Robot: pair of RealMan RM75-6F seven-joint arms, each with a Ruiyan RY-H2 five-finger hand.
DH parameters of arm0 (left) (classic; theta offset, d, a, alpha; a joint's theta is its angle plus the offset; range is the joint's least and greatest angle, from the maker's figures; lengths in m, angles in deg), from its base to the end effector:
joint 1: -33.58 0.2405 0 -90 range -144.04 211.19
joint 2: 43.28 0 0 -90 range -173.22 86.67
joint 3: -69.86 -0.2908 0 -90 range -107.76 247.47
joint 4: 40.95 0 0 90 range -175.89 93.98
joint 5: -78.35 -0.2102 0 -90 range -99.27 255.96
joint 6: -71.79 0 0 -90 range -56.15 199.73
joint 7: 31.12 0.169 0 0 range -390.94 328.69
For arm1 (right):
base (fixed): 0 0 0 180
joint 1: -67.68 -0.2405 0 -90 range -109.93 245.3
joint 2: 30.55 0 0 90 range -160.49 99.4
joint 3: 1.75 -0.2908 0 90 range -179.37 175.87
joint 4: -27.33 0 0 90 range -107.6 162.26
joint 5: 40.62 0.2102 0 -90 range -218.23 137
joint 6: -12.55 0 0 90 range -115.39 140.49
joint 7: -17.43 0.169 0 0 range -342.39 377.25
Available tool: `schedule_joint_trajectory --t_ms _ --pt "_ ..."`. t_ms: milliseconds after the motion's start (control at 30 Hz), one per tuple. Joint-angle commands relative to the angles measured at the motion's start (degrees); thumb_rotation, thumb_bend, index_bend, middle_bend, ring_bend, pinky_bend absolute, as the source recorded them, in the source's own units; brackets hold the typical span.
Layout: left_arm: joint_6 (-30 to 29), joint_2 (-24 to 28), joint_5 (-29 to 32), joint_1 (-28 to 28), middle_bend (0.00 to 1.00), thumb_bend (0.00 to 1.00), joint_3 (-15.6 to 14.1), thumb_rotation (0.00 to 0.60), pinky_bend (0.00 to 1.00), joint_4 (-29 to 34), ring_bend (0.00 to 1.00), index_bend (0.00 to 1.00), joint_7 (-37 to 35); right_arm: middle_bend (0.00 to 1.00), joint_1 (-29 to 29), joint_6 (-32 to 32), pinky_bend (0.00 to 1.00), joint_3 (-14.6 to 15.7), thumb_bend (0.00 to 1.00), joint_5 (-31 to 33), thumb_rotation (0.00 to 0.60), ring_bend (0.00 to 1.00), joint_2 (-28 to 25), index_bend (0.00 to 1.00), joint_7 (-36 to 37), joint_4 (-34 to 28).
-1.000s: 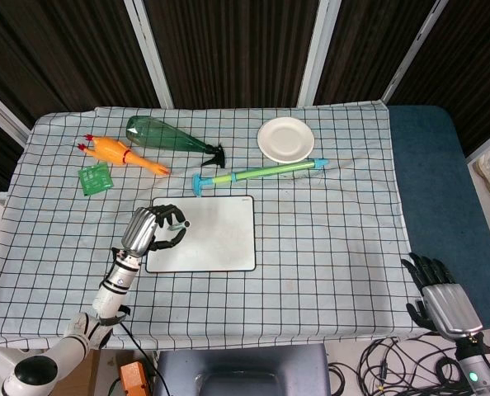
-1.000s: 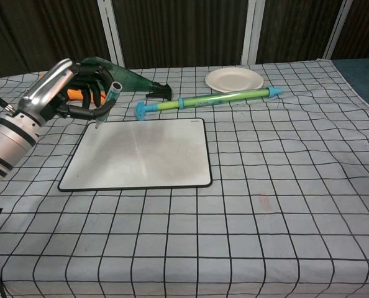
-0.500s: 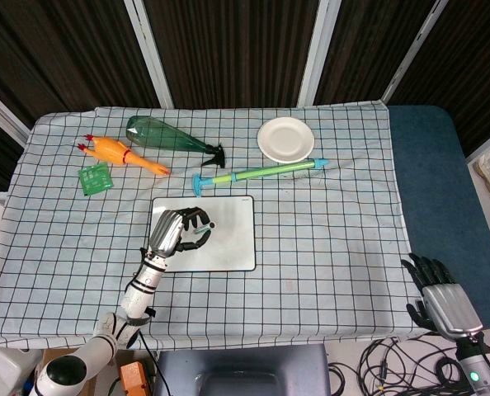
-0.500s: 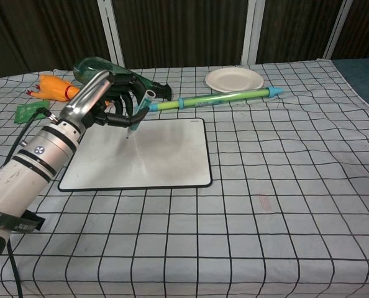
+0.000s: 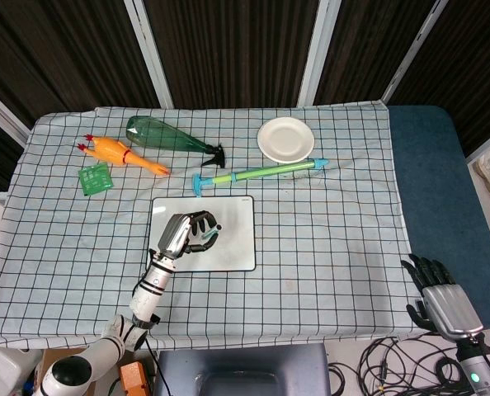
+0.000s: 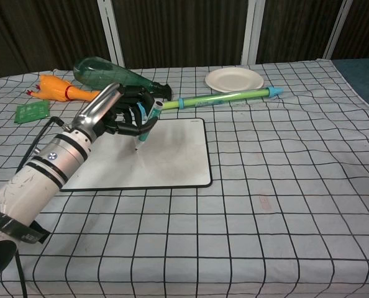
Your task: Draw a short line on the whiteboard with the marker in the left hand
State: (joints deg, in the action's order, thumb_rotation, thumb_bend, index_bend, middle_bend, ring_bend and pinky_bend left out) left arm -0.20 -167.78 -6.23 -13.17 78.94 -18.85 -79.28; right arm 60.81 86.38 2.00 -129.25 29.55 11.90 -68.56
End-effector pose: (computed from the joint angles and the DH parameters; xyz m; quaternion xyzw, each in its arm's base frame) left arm -0.1573 0.4173 -0.1133 -0.5689 -0.4679 -0.6218 0.2660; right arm -0.3453 -0.1878 0.1433 0.6899 -0.4165 0.2781 0.5227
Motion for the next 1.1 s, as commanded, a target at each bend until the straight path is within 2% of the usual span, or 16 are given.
schedule_joint_trajectory --t_ms 33,1100 --pt "0.29 -0.06 0.04 0.19 0.73 0.58 -0.14 0.6 0.71 -0.41 0.61 0.76 -0.09 0.0 -0.03 -0.05 0.08 0.04 0.33 -0.06 0.6 0.0 0.02 0.0 -0.05 -0.01" --pt "2.5 -0.67 -0.95 1.0 0.73 0.58 -2.34 0.6 0.7 -4.4 0.6 0.76 0.17 0.0 0.0 0.06 0.08 0.06 0.33 -0.05 0.6 0.0 0.13 0.0 -0.24 -0.04"
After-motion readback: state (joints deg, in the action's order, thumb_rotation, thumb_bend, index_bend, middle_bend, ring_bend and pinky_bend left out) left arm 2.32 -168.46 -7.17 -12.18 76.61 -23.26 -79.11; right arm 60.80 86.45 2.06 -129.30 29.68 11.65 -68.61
